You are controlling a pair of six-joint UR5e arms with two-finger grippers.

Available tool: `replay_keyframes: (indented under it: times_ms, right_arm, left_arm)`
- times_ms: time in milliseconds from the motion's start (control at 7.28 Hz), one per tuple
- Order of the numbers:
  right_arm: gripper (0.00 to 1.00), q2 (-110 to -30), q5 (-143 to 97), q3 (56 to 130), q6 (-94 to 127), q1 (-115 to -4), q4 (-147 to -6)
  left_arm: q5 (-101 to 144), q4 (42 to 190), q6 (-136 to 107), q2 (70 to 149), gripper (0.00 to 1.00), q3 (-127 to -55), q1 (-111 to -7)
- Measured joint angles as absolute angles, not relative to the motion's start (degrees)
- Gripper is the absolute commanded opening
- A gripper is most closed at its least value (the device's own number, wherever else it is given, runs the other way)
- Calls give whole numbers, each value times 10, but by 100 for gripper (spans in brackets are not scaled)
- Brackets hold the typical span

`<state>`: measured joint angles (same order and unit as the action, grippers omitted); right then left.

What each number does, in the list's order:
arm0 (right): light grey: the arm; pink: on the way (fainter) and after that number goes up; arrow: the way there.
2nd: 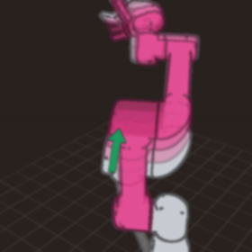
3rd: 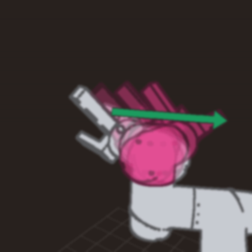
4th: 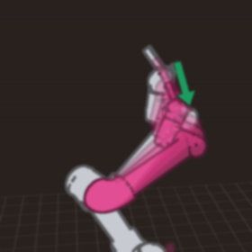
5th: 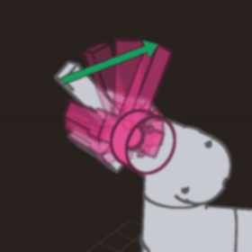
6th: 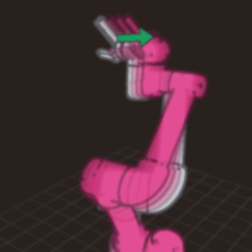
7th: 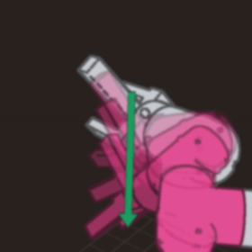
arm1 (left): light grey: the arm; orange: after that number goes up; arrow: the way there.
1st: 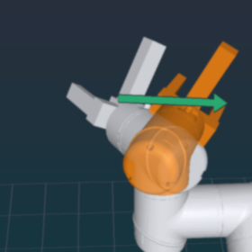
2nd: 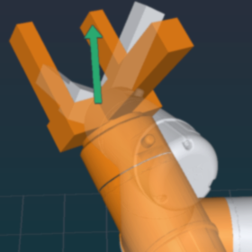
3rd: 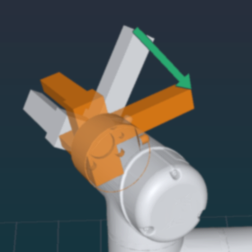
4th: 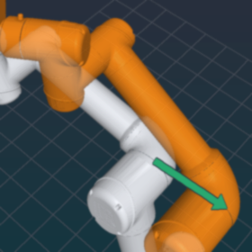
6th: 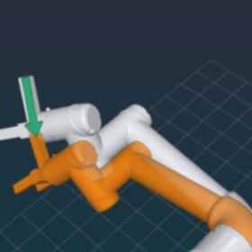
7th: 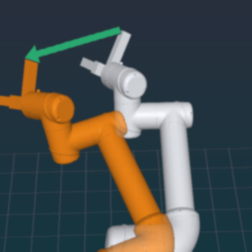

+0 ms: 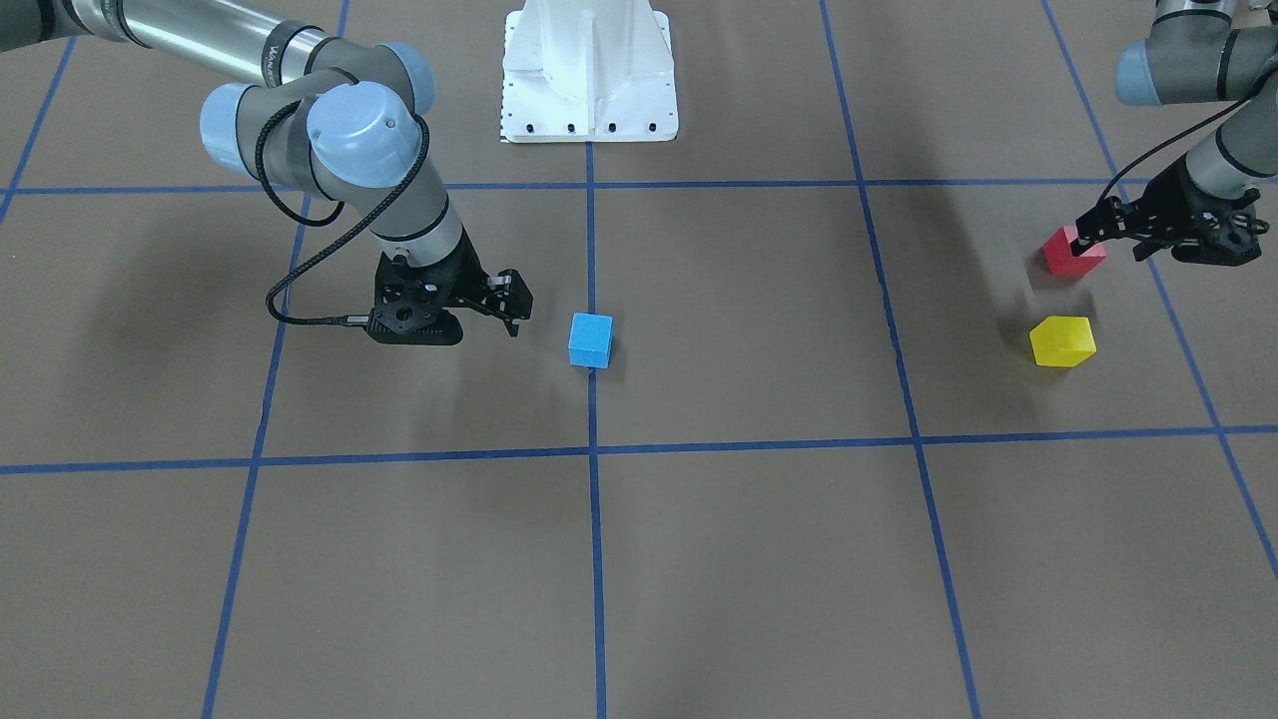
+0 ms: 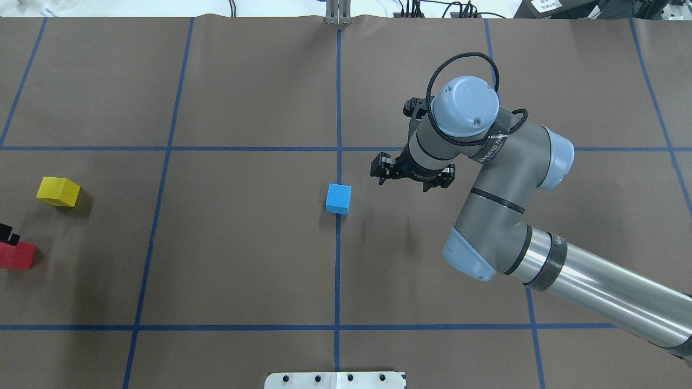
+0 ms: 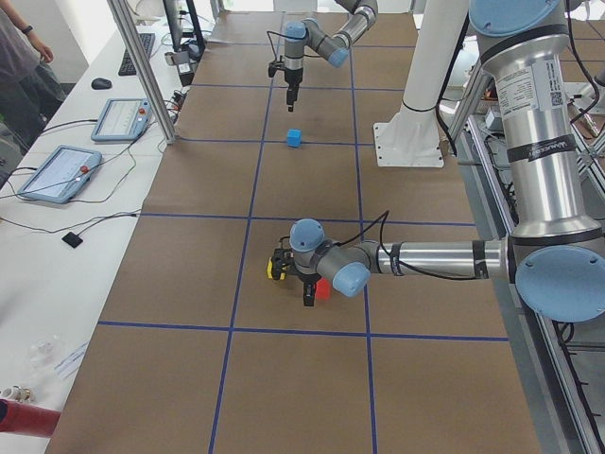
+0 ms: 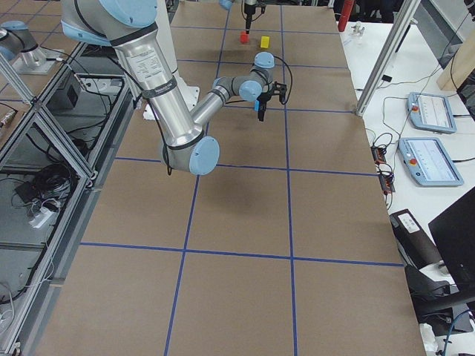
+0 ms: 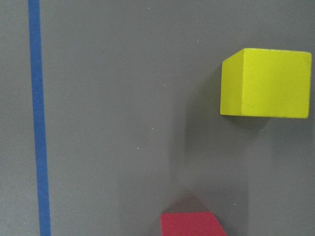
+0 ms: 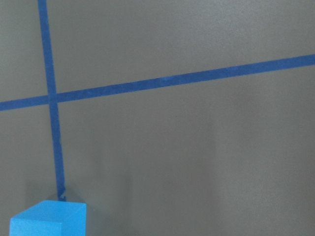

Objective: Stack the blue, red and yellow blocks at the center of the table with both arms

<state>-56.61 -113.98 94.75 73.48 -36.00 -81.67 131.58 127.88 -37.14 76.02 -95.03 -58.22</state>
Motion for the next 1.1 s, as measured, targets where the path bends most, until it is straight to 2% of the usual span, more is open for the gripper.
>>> replay_keyframes:
  times_ms: [137,275,412,550,825,1100]
  right_arm:
    - [99,-568,-1139,947,735,-359,-816]
    - [99,-571,-1139,947,735,-358,-816]
    - [99,-573,-1140,948,735,-358,-816]
    - [99,-575,-1140,949,735,-360,-816]
    - [99,-593,-1142,963,731,-368,-816]
    - [99,-609,-1141,972,722,-376,-815]
  left_arm:
    - [1315,1283,-374,760,97,-949,-571]
    - [1313,1286,-377,760,64,-948,-560]
    - [1310,1290,-379,759,6,-948,-549]
    - [1307,1292,-381,758,0,-948,-542]
    - [1307,1291,-392,760,0,-961,-538]
    - [1310,1240,-411,773,0,-1030,-542]
